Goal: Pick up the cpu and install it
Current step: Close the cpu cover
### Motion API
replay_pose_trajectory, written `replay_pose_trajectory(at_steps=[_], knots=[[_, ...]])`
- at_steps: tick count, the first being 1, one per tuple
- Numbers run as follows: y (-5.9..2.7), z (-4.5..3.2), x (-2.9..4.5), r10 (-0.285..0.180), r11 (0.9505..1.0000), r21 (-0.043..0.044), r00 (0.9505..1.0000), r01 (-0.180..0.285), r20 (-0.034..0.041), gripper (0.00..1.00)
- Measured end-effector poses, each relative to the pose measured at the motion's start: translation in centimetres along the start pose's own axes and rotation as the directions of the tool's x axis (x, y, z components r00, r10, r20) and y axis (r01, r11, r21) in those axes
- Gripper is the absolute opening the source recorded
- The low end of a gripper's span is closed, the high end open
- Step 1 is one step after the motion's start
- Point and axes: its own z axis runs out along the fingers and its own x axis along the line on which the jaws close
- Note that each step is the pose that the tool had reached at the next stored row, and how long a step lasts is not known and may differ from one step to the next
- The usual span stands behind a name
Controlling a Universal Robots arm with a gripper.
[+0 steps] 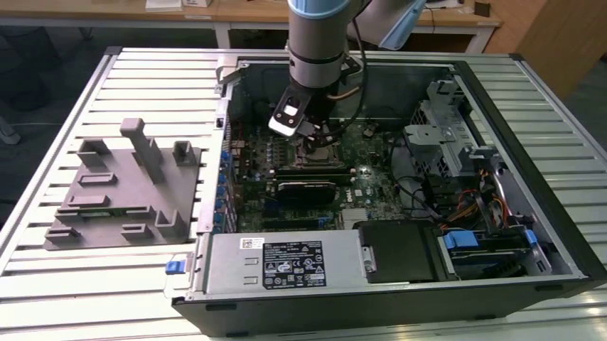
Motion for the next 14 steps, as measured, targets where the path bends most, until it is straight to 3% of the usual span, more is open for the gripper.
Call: replay_pose_trajectory(at_steps=[11, 14], knots=[[0.11, -2.45, 0.07, 0.000, 1.0000, 0.0007, 1.0000, 0.000, 0.0001, 0.11], [0.12, -2.81, 0.08, 0.000, 1.0000, 0.0013, 1.0000, 0.000, -0.0001, 0.11]])
